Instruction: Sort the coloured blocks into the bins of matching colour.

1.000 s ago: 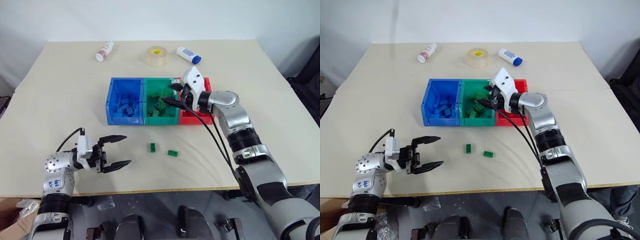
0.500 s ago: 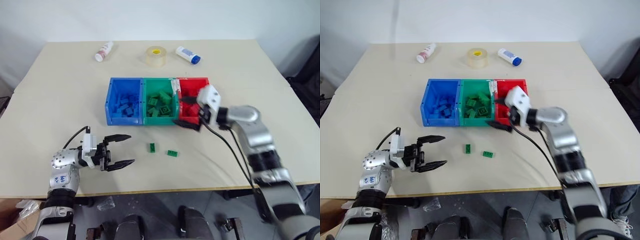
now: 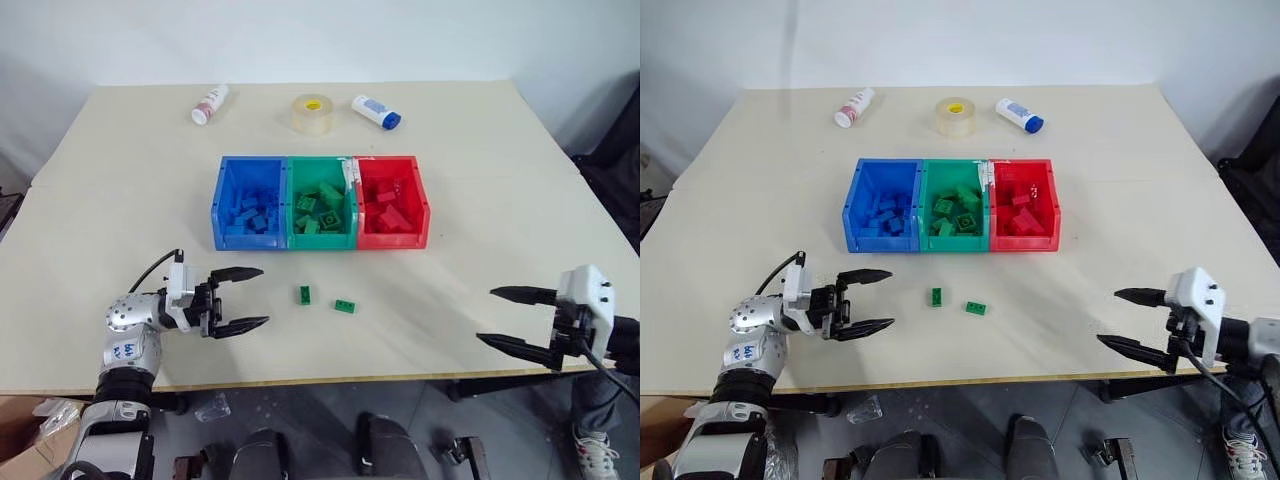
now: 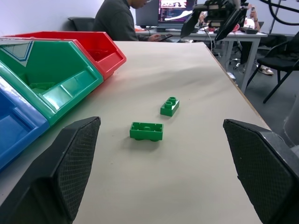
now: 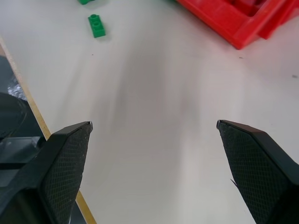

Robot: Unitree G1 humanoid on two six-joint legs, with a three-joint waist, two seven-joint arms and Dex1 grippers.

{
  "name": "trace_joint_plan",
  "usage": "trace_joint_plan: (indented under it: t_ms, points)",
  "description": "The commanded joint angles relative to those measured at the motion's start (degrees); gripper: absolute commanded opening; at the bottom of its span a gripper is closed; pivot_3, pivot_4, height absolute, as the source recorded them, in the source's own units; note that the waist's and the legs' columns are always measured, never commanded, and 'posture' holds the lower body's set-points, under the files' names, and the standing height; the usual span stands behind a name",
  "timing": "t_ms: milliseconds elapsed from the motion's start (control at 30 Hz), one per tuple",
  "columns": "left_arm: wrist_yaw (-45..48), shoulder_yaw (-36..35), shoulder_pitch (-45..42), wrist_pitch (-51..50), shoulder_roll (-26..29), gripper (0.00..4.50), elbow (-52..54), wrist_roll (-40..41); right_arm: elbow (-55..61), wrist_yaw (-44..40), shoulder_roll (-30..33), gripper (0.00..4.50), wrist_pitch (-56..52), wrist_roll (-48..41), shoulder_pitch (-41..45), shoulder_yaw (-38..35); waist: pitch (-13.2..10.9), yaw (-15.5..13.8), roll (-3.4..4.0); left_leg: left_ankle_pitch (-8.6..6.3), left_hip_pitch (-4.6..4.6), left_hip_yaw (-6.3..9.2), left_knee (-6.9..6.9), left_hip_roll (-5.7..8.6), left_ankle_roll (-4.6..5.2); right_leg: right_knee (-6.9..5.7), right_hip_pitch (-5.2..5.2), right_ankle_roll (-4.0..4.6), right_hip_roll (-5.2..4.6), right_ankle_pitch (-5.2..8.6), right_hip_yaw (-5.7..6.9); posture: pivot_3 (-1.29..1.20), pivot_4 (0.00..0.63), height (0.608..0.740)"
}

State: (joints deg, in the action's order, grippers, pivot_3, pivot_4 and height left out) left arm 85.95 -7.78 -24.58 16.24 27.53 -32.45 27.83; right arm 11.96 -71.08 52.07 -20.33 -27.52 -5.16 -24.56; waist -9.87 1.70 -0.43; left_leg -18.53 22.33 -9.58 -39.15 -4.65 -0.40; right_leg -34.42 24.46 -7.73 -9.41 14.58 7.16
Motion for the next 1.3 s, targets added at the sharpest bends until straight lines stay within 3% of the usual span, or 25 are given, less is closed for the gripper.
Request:
trace_joint_plan:
  t_ms: [33, 167, 300, 433, 633, 767, 1067, 1300]
  points:
    - [2.6, 0.6, -1.7, 0.8, -0.3, 4.50, -0.5, 0.0, 4.8, 2.4, 0.1, 4.46, -1.4, -1.3, 2.0, 2.4, 0.0, -0.1, 0.00, 0.00, 0.01, 0.00, 0.00, 0.00, 0.00, 0.00, 0.00, 0.00, 0.00, 0.00, 0.00, 0.00, 0.150, 0.740]
    - [2.7, 0.8, -2.4, 1.1, -0.5, 4.50, -1.0, -0.1, 8.0, 6.3, -2.1, 4.46, -4.3, -1.2, 6.6, 9.4, 0.0, -0.2, 0.00, 0.00, 0.03, 0.03, -0.03, 0.00, 0.00, -0.03, -0.01, 0.00, -0.01, 0.00, 0.01, 0.00, 0.150, 0.740]
    - [2.5, 1.6, -2.3, 1.0, -1.0, 4.50, -0.2, 0.1, 8.8, 11.6, -7.4, 4.46, -7.7, 2.4, 14.5, 21.8, 0.0, 0.0, -0.05, -0.01, 0.06, 0.01, -0.03, 0.00, 0.01, 0.00, 0.02, 0.00, 0.00, -0.01, 0.03, 0.00, 0.150, 0.740]
    - [2.2, 1.9, -1.2, 0.9, -1.2, 4.50, 1.4, 0.4, 4.6, 14.8, -13.0, 4.46, -8.8, 7.7, 22.2, 31.7, 0.0, -0.1, -0.03, -0.01, 0.10, 0.02, -0.04, 0.00, 0.01, -0.06, 0.07, 0.01, -0.01, 0.00, 0.04, 0.00, 0.150, 0.740]
    - [1.1, 1.3, 1.3, 0.5, -0.4, 4.50, 4.1, 0.9, -0.7, 16.2, -16.9, 4.46, -7.3, 14.4, 27.5, 40.8, 0.0, -0.1, -0.04, -0.02, 0.16, 0.04, -0.06, 0.01, 0.03, -0.03, 0.06, 0.00, -0.01, -0.01, 0.08, 0.00, 0.150, 0.740]
    - [0.2, 0.8, 3.3, 0.0, -0.1, 4.50, 6.2, 1.2, -1.8, 15.2, -17.3, 3.58, -6.3, 16.1, 28.2, 42.6, 0.0, -0.1, -0.04, -0.03, 0.14, 0.03, -0.05, 0.00, 0.03, -0.05, 0.07, 0.00, 0.00, 0.00, 0.08, 0.00, 0.150, 0.740]
    - [-0.6, 0.5, 4.3, -0.2, -0.4, 4.50, 7.2, 1.0, -1.0, 15.5, -18.8, 0.46, -6.1, 16.5, 29.6, 41.7, 0.0, -0.1, -0.04, -0.03, 0.14, 0.02, -0.06, 0.00, 0.03, -0.05, 0.07, 0.00, 0.00, 0.00, 0.08, 0.00, 0.150, 0.740]
    - [-0.9, 0.7, 3.8, 0.3, -1.1, 4.50, 6.5, 0.8, -0.5, 16.3, -21.5, 0.42, -7.2, 13.1, 34.9, 38.0, 0.0, 0.0, -0.04, -0.03, 0.14, 0.02, -0.06, 0.00, 0.03, -0.06, 0.07, 0.00, -0.01, 0.00, 0.08, 0.00, 0.150, 0.740]
